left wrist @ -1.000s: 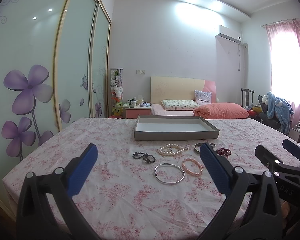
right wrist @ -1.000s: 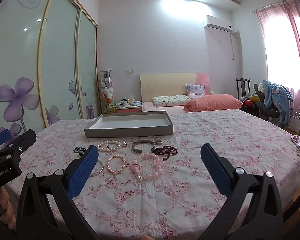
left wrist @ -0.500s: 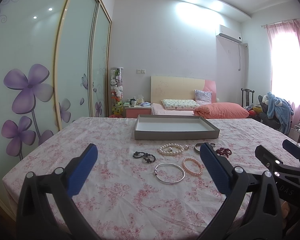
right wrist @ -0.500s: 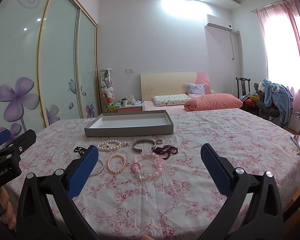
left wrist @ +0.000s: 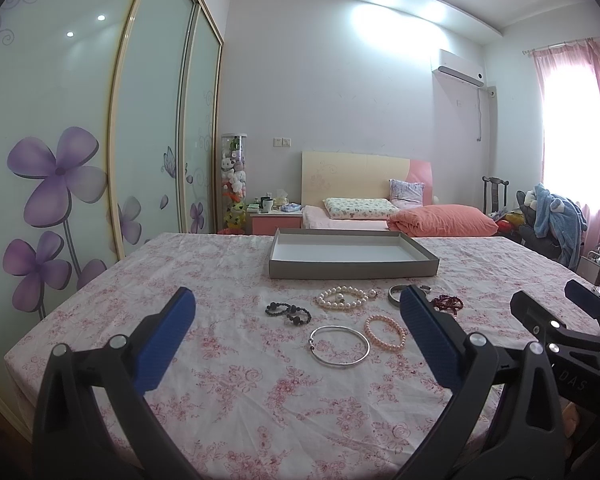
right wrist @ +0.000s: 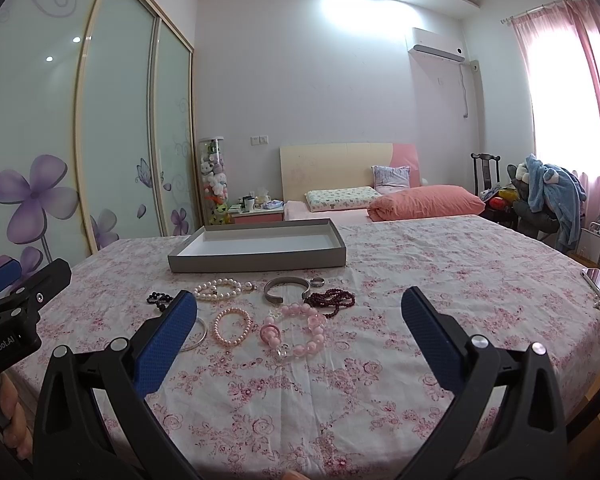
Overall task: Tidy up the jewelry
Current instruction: 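Grasp the thin silver bangle with the left tool while the right tool grasps the pink bead bracelet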
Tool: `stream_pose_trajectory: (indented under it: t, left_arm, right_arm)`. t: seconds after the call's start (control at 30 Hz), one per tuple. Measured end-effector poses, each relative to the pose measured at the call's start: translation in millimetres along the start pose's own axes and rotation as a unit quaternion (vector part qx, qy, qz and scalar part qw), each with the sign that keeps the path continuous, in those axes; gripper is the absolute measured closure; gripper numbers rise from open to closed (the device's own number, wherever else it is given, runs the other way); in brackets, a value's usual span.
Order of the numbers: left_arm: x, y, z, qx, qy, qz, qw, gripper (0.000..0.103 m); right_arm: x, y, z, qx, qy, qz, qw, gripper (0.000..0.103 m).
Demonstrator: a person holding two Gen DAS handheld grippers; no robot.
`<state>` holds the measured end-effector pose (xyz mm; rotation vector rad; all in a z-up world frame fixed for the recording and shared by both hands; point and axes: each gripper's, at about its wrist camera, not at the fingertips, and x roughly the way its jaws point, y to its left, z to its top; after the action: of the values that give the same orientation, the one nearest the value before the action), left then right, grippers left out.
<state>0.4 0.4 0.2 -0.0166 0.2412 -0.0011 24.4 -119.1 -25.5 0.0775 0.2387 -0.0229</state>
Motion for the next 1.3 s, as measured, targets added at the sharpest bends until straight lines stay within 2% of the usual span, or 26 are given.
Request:
stream_pose_trajectory:
  t: [0.23,0.4,0.53,0.67,0.73,0.83,0.93,1.17,1.3]
  left_arm:
    - [2.8,-1.2,-4.1,-0.001,0.008,0.0,1.0,0.004]
    - [25.9,-7.5,-13.6,0.004,0.025,0.002,0.9997,0.004]
    - [52.4,-6.2,-7.2,0.013,0.06,0.004,0.9981,0.004]
    - [85.9,-3.4,-3.5,0.023,0.11,-0.003,0.9936,0.004]
    - [106.8,-2.0,-6.7,0.03,0.144,-0.008,0.9891,0.004]
    - [138.1,-4.0,-15.4,0.04,0.209,-0.032,0.9766,0.005]
    - [158.3,-8.2,-21.9,0.043,0.255,-0.061,0.9642,0.006]
    - [180.4,-26.5,-32.1,0.071,0.304,-0.084,0.9463,0.006]
    - [192.6,-36.6,-38.9,0.096,0.327,-0.074,0.9371,0.006]
  right_arm:
    - [6.1,-2.9,-1.9,0.002,0.01,-0.003,1.0,0.002]
    - [23.1,-8.2,-1.7,0.005,0.034,-0.006,0.999,0.002]
    - [45.0,-14.6,1.9,0.011,0.066,-0.004,0.998,0.002]
    - [77.5,-24.2,3.6,0.029,0.12,0.004,0.992,0.002]
    - [92.0,-28.1,3.1,0.036,0.146,0.007,0.989,0.007]
    - [107.0,-29.2,0.5,0.037,0.175,0.009,0.984,0.011]
    - [121.1,-30.7,-3.0,0.042,0.204,0.014,0.978,0.012]
    - [133.2,-30.7,-5.0,0.039,0.224,0.011,0.974,0.012]
    - [138.0,-32.5,-5.3,0.037,0.233,0.004,0.972,0.012]
